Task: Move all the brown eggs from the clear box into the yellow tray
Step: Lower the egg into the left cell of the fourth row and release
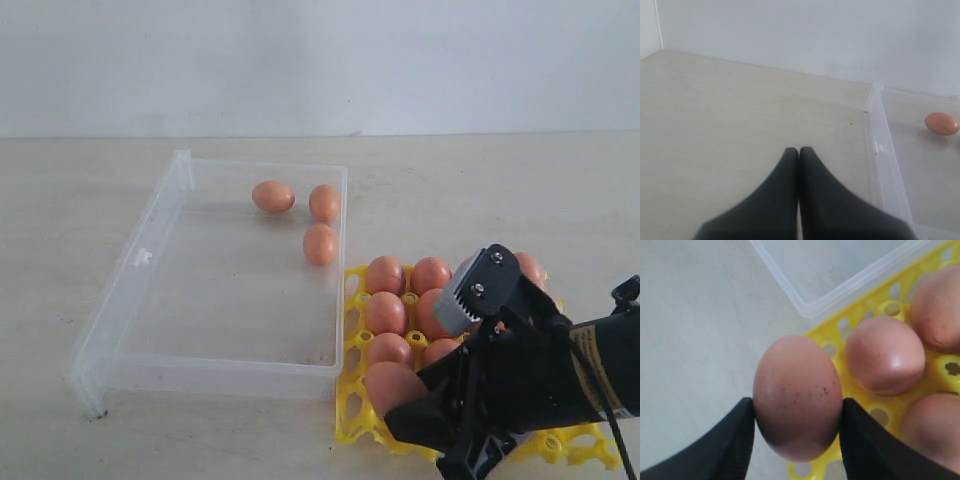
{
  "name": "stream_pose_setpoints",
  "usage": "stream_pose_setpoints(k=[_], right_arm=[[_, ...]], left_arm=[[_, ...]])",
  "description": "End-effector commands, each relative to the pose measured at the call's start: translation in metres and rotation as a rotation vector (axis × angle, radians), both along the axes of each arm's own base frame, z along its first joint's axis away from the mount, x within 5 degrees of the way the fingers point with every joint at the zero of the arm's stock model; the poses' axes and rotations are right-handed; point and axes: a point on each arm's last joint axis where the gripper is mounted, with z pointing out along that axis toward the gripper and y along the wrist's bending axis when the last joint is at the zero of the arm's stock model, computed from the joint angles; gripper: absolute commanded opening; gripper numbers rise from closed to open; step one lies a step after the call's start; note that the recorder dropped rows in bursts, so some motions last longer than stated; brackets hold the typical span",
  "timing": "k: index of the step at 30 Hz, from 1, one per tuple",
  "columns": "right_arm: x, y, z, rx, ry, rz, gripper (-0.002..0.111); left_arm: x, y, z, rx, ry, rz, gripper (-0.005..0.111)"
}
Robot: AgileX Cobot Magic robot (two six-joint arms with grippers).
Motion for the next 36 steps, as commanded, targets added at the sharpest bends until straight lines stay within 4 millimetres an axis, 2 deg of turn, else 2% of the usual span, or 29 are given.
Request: stream_pose_setpoints(k=[1,8,11,15,16,19,22,26,32,36], right_arm=[[0.003,0.000,-0.007,-0.015,0.003,0.010,0.000],[0.005,0.001,-0.010,0.002,0.029,-0.028,0.000],[0.007,0.001,-0.009,0.027,0.038,-0.064,0.003],[0.007,0.001,-0.009,0.029,0.039,-0.068,0.023],[0.007,0.001,-0.009,0.030,0.039,-0.069,0.032],[0.007,0.001,-0.009,0.030,0.040,-0.071,0.049],[0.007,0.001,-0.009,0.031,0.041,-0.072,0.058],[0.008,0.001,-0.008,0.041,0.047,-0.091,0.062],[0.009,0.001,-0.008,0.046,0.050,-0.108,0.062],[0.012,0.004,0.003,0.092,0.024,-0.107,0.062]], left_arm=[[0.000,0.000,0.000,-0.014,0.003,-0.004,-0.004],[0.000,0.000,0.000,-0.014,0.003,-0.004,-0.004],[0.000,0.000,0.000,-0.014,0.003,-0.004,-0.004],[0.000,0.000,0.000,-0.014,0.003,-0.004,-0.004],[0.000,0.000,0.000,-0.014,0.003,-0.004,-0.004],[0.000,0.000,0.000,-0.014,0.003,-0.004,-0.004],[0.000,0.000,0.000,-0.014,0.003,-0.004,-0.004],[0.000,0.000,0.000,-0.014,0.003,-0.004,-0.004],[0.000,0.000,0.000,-0.014,0.003,-0.004,-0.004],[0.000,0.000,0.000,-0.014,0.003,-0.004,-0.004]])
